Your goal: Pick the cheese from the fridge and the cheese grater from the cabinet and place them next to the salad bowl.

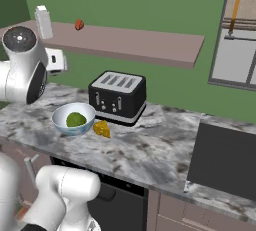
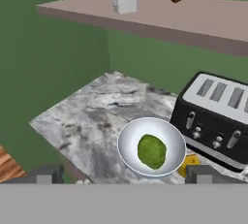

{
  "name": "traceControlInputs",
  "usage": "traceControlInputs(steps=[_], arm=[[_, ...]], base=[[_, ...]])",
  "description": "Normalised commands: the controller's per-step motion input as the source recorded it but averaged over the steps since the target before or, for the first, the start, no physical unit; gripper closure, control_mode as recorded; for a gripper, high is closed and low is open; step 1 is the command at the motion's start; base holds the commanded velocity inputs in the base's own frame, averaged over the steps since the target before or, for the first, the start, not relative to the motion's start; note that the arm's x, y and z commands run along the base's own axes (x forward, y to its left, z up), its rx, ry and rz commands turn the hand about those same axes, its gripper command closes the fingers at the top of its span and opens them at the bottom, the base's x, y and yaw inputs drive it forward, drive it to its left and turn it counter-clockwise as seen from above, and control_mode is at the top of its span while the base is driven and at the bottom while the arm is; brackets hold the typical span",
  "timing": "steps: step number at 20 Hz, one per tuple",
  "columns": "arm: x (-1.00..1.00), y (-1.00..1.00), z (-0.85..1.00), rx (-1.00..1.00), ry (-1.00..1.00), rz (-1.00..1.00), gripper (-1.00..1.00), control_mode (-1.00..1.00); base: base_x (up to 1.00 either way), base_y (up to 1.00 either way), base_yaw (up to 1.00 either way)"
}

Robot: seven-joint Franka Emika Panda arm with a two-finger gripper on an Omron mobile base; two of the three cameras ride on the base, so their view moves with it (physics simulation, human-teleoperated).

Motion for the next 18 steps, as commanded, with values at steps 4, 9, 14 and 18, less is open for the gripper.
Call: traceControlInputs(steps=[4, 9, 14, 18], arm=[[0.00, 0.35, 0.63, -0.06, -0.22, 0.00, -1.00, -1.00], [0.49, 0.32, 0.63, -0.03, -0.09, -0.03, -1.00, -1.00], [0.83, 0.00, 0.33, 0.03, 0.07, -0.04, -1.00, -1.00], [0.35, 0.01, 0.06, 0.00, 0.01, 0.05, -1.00, -1.00]], base=[[0.00, 0.00, 0.00], [0.00, 0.00, 0.00], [0.00, 0.00, 0.00], [0.00, 0.00, 0.00]])
